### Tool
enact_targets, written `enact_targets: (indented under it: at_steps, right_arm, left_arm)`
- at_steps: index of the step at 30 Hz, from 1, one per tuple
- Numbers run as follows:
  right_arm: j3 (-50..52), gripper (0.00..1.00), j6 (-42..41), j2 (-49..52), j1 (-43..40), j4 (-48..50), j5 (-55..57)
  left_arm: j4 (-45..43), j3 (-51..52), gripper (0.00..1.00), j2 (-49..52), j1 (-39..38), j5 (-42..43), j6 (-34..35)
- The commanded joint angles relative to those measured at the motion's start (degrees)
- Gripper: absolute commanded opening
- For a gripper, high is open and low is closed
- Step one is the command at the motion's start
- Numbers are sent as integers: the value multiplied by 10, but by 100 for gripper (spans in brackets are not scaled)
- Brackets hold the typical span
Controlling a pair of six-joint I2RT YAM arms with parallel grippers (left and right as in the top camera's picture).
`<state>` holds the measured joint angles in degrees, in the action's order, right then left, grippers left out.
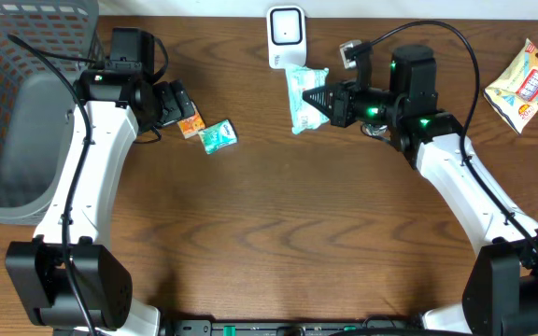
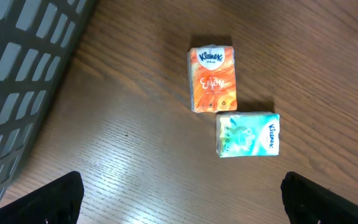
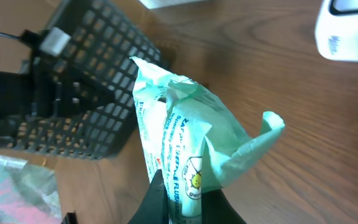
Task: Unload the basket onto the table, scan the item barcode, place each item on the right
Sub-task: 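Carry the wipes pack back down toward the table center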
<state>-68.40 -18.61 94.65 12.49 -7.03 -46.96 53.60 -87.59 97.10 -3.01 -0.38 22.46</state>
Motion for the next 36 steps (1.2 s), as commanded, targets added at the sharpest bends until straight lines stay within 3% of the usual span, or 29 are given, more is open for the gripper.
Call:
enact_targets:
  at_steps: [1, 7, 17, 22, 30, 34, 36]
  right_arm:
    - [-3, 1, 19, -5, 7, -15, 31]
    - [-3, 1, 43, -5, 18, -56, 91]
    - [-2, 1, 17, 13, 113, -252, 635]
    - [-2, 1, -7, 63, 160, -295, 786]
    - [-2, 3, -7, 152, 200, -310, 805]
    - [-3, 25, -22, 167, 222, -322, 794]
    - [-13, 26, -22, 165, 234, -335, 771]
  left_arm:
    - [2, -3, 100, 3, 2, -7, -4]
    - [2, -3, 100, 3, 2, -8, -4]
    - [2, -3, 100, 3, 2, -7, -3]
    - [2, -3, 100, 3, 2, -7, -4]
    - [2, -3, 100, 3, 2, -7, -3]
    - [2, -3, 100, 3, 2, -7, -3]
    - [2, -3, 100, 3, 2, -7, -4]
